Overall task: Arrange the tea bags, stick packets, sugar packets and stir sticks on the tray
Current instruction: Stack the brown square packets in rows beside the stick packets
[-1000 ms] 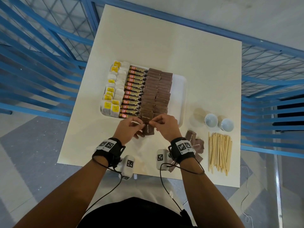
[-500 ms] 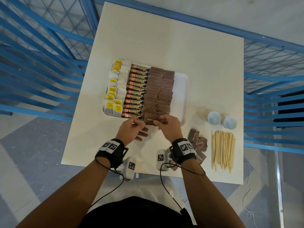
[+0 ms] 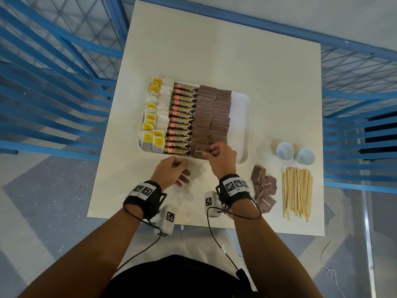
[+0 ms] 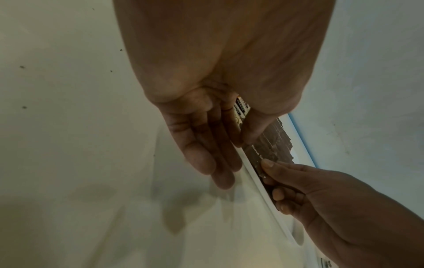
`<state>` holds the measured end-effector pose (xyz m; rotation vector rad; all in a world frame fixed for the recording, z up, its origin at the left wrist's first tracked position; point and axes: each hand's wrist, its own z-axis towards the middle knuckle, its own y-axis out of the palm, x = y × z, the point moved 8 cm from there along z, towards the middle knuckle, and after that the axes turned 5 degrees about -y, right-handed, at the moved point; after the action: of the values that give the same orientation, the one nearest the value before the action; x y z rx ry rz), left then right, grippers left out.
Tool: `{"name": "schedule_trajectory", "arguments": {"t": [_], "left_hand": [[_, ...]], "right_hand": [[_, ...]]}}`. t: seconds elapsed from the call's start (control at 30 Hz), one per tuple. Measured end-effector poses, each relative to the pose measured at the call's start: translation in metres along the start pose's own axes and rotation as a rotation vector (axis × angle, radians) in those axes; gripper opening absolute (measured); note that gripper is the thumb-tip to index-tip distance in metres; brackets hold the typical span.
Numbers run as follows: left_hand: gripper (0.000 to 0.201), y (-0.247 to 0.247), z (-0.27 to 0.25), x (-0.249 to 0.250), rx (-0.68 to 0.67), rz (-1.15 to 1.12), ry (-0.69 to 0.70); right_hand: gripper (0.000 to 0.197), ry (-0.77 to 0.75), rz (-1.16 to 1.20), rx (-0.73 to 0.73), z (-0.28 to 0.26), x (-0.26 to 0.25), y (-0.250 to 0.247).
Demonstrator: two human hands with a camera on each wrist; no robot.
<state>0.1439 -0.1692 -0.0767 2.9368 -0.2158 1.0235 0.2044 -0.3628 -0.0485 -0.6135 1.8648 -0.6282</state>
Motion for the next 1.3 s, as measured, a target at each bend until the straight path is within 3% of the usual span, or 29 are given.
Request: {"name": "schedule_trajectory", "arguments": {"t": [0.23,0.4,0.57,0.8,0.9,1.03,1.13,1.3], "left_hand": [[0.013,0.003,-0.003,0.008,-0.013,0.030,0.001],[0.012,0.011,-0.003,0.012,-0.025,0.103,0.031],[0.011,0.035,-0.006,0.024,-0.017,0.256,0.110],[0.017,0.104,-0.020,0.024,-0.040,0.442,0.243],[0.051,0.147,-0.025,0.008,-0.123,0.706,0.315],[0.100,0.187,-0.041,-0.014,-0.063,1.131,0.453],[0.095,0.200,-0.047,-0.020,0.037,1.207,0.506],[0.067,0.195,-0.047,-0.020,0.090,1.025,0.469]], "right_hand": [[0.023,0.010,0.008,0.050,-0.007,-0.002,-0.007],[0.005,-0.056,0.053,0.112,-0.015,0.001,-0.028],[0.003,-0.120,0.106,0.054,-0.030,0.009,-0.052],[0.007,-0.065,0.059,0.061,-0.052,0.080,-0.106],[0.016,-0.075,-0.115,0.046,-0.061,0.121,-0.123],[0.064,-0.150,-0.408,-0.033,-0.079,0.151,-0.129],[0.087,-0.109,-0.371,-0.119,-0.087,0.160,-0.125],[0.078,-0.105,-0.180,-0.151,-0.080,0.158,-0.113]]}}
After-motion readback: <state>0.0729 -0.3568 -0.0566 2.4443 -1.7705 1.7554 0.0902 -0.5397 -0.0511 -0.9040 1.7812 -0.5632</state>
